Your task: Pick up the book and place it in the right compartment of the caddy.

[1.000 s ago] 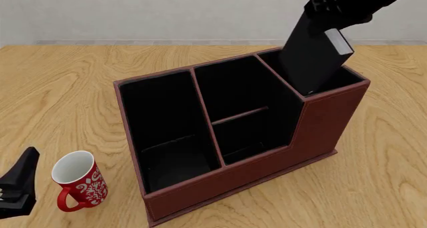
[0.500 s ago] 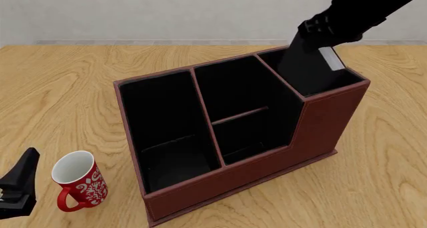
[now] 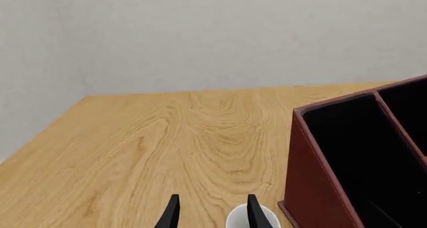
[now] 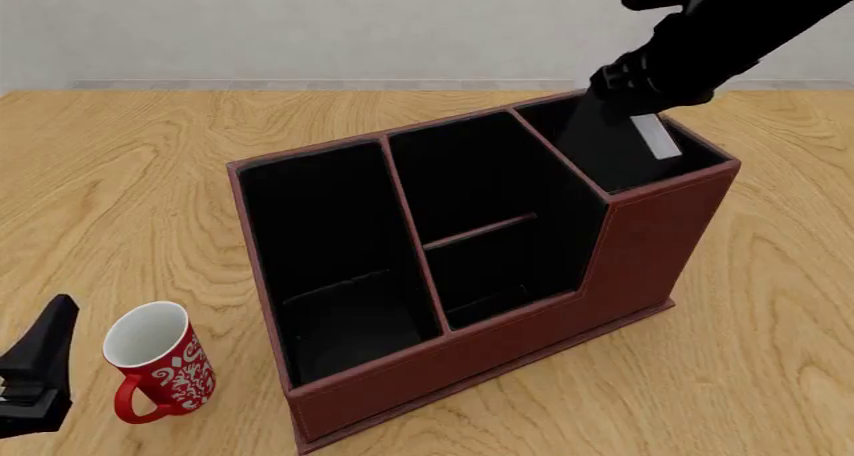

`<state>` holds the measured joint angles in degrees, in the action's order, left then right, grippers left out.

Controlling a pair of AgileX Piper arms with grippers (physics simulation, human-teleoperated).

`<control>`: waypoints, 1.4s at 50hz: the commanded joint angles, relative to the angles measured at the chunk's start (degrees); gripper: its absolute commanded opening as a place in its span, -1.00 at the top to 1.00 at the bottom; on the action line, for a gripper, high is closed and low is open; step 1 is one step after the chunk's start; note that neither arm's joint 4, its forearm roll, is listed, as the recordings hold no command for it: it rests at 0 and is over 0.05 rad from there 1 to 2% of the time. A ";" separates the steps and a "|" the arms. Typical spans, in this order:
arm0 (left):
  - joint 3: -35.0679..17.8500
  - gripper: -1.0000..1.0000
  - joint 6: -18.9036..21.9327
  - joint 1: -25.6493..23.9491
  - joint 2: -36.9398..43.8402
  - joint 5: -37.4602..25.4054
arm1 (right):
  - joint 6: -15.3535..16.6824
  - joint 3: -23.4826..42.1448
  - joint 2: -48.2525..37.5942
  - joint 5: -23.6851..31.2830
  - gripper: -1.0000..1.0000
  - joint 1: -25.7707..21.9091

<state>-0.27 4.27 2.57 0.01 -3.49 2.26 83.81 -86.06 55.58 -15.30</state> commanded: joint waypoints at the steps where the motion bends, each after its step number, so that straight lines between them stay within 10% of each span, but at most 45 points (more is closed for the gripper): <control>1: -0.15 -1.00 -0.07 -0.03 0.00 0.05 | -0.74 -0.41 0.41 -0.98 1.00 0.09; 18: 0.15 -1.00 -0.23 -0.17 0.00 0.12 | -0.71 -1.99 1.31 -1.63 1.00 0.10; 19: 0.15 -1.00 -0.16 -0.19 0.00 0.12 | -0.66 -2.15 1.30 -1.68 -1.00 0.20; 70: -0.46 -1.00 -0.98 -1.14 0.00 0.80 | 3.48 3.79 13.04 9.26 -1.00 -0.01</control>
<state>-0.25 3.55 1.86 0.01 -2.92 4.30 85.25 -78.24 60.56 -15.12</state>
